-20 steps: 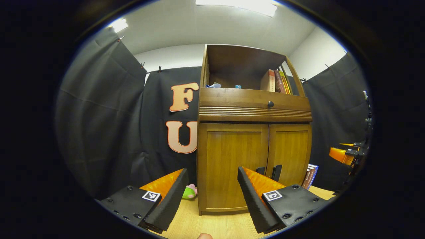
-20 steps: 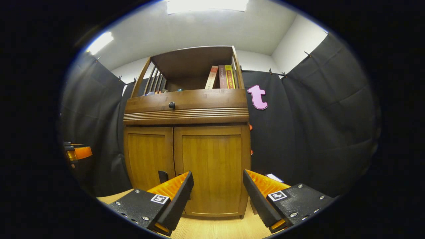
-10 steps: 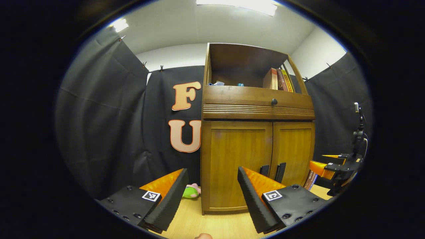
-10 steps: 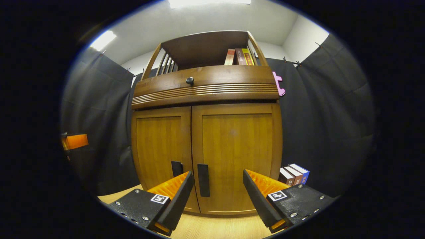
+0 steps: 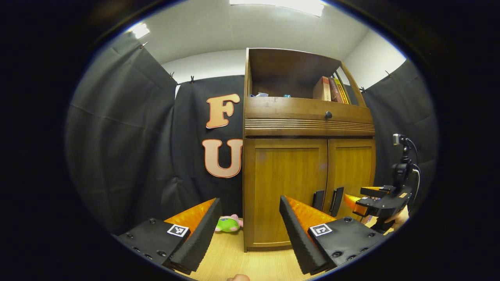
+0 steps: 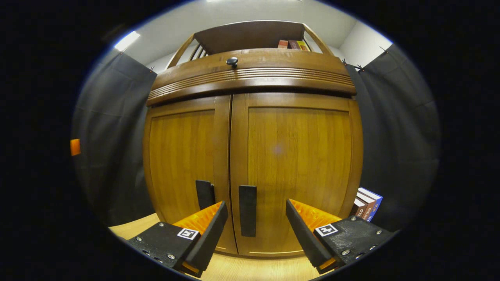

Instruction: Open the right door of the double-door shoe cabinet with the right hand, and open the left door with the left hand.

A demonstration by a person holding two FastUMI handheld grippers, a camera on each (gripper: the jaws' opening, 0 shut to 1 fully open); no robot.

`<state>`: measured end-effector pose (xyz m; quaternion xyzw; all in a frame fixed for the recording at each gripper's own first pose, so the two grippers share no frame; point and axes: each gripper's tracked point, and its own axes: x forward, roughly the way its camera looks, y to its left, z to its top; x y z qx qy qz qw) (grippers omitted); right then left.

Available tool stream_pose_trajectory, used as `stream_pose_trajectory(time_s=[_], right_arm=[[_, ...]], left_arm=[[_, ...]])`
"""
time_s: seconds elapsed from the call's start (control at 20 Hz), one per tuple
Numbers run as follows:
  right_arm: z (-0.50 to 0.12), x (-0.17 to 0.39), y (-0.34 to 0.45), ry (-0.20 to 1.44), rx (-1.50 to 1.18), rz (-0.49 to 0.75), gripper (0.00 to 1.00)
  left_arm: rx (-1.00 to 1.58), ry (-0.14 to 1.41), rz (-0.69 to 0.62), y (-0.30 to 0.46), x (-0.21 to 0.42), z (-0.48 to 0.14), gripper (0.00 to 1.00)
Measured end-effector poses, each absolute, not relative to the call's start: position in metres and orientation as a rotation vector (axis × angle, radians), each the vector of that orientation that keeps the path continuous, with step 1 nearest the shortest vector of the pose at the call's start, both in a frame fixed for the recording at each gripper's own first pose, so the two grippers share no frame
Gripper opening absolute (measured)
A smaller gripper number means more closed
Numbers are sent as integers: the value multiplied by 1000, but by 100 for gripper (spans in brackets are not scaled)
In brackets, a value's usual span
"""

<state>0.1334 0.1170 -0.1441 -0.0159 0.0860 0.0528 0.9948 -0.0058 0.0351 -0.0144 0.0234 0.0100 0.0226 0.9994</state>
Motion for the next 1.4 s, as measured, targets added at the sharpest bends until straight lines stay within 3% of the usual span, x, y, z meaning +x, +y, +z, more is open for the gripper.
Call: stream_pose_trajectory(time_s=[0.2,0.25,0.3,0.4,0.45,0.5,0.55,0.7,0.75,0.85,0.95,1.4], right_arm=[[-170,159,122,204,-21,100,92],[-176,164,123,216,-16,94,100],[-182,167,122,227,-11,86,88],[-188,173,124,239,0,85,83],[-191,176,126,245,5,87,87],[-193,178,128,248,8,88,74],[-195,181,130,247,10,90,70],[-198,187,131,248,6,82,61],[-199,189,131,251,5,77,66],[-203,191,131,259,7,77,36],[-204,191,133,264,25,85,41],[-204,163,127,260,28,125,34]], left_arm=[[50,18,54,42,-5,-17,99],[49,18,59,44,-5,-17,97],[47,19,62,46,-4,-18,98],[45,22,67,50,-3,-20,96],[46,24,71,53,-2,-22,96],[47,26,74,54,-2,-22,99],[47,29,77,56,-1,-24,99],[42,37,83,60,1,-27,97],[41,39,88,63,1,-29,98],[43,43,98,65,1,-30,97],[49,39,107,67,1,-28,95],[53,31,102,65,-8,-25,95]])
